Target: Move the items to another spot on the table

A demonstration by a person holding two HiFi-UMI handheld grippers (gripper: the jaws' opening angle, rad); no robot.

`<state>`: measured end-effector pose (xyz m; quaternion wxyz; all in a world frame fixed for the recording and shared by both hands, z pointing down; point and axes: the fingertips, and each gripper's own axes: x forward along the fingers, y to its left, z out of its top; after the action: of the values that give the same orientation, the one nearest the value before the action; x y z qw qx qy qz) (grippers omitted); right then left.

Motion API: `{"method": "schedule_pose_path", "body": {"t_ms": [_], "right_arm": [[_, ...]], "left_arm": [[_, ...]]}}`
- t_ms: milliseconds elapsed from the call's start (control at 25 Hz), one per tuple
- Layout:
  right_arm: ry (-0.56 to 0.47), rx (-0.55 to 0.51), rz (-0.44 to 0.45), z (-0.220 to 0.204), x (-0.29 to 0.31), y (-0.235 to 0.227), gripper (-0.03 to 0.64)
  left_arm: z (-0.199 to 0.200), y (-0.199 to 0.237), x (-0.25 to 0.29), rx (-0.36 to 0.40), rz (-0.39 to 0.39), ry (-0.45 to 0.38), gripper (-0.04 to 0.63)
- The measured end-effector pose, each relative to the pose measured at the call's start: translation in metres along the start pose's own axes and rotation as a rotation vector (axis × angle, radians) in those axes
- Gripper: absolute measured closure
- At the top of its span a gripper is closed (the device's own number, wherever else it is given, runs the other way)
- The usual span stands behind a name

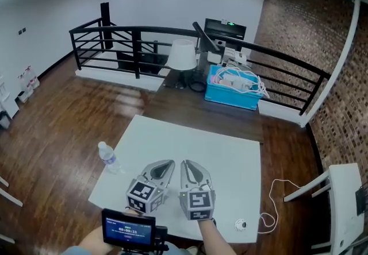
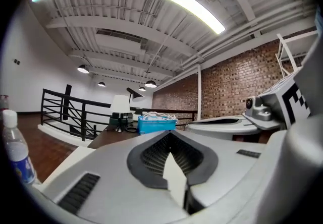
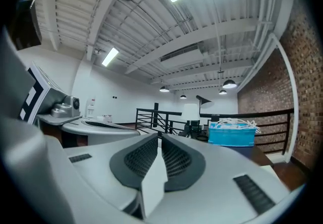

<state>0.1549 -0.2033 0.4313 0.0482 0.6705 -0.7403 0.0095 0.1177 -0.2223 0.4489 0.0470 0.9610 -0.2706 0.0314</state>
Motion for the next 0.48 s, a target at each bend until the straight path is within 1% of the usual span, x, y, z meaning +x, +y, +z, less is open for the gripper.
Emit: {"method": "schedule_pose_path", "body": {"t_ms": [80, 200, 480], "right_arm": [[-0.005, 0.01, -0.022, 0.004, -0.01, -0.015, 0.614], [-0.021, 0.002, -0.051, 0.006, -0.021, -0.033, 0.614], [-0.025, 0.045, -0.113, 0.014, -0.048, -0.06, 0.614]], "left_arm": [[0.006, -0.014, 0.009, 0.005, -0.024, -0.008, 0.584], [0.014, -0.03, 0.018, 0.01, -0.055, -0.019, 0.584], [0.028, -0.065, 0.031, 0.027, -0.118, -0.033, 0.584]]}}
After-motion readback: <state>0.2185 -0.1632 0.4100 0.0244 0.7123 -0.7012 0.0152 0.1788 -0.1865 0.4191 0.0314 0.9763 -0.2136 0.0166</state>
